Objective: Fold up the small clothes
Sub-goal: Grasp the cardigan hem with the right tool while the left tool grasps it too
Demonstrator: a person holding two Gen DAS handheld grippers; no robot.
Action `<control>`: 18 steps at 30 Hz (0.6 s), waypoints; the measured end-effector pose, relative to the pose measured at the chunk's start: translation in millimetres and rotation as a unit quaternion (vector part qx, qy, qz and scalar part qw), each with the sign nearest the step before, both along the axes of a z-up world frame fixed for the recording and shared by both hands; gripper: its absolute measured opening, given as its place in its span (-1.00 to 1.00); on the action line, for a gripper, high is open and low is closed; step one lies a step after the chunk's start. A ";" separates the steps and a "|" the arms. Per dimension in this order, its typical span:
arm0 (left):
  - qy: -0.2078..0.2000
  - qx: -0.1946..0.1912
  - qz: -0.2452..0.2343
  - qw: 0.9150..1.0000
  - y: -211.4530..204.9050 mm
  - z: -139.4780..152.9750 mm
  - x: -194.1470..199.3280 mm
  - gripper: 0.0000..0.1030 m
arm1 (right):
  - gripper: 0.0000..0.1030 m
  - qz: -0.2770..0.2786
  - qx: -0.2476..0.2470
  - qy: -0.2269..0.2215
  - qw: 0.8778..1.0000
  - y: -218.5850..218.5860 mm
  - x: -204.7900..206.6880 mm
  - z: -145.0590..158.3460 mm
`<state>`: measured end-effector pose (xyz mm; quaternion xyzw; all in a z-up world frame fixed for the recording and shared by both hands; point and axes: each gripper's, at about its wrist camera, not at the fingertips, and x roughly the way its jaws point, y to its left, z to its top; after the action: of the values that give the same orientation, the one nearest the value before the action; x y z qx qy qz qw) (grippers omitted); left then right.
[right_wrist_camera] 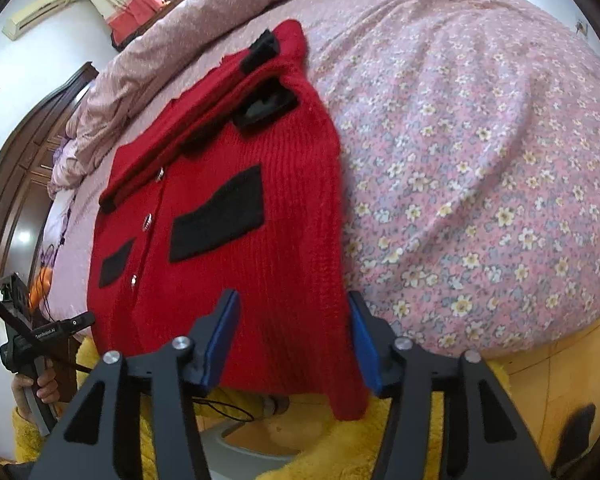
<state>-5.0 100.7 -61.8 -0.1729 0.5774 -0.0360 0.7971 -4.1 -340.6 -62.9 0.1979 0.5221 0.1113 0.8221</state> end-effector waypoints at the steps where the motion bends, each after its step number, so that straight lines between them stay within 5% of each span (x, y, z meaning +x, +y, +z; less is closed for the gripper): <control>1: 0.003 0.002 -0.003 1.000 -1.9 -2.1 0.2 -0.84 | 0.10 0.002 -0.004 0.001 1.000 1.6 0.6 -2.2; 18: -0.019 0.026 -0.036 0.999 -26.8 -6.5 8.2 -0.50 | 0.29 0.048 -0.007 -0.014 0.999 31.6 8.4 -8.4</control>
<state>3.2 73.9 -68.4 -0.1308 0.5691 -0.0531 0.8100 4.3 -309.1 -71.2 0.1654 0.5198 0.1500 0.8246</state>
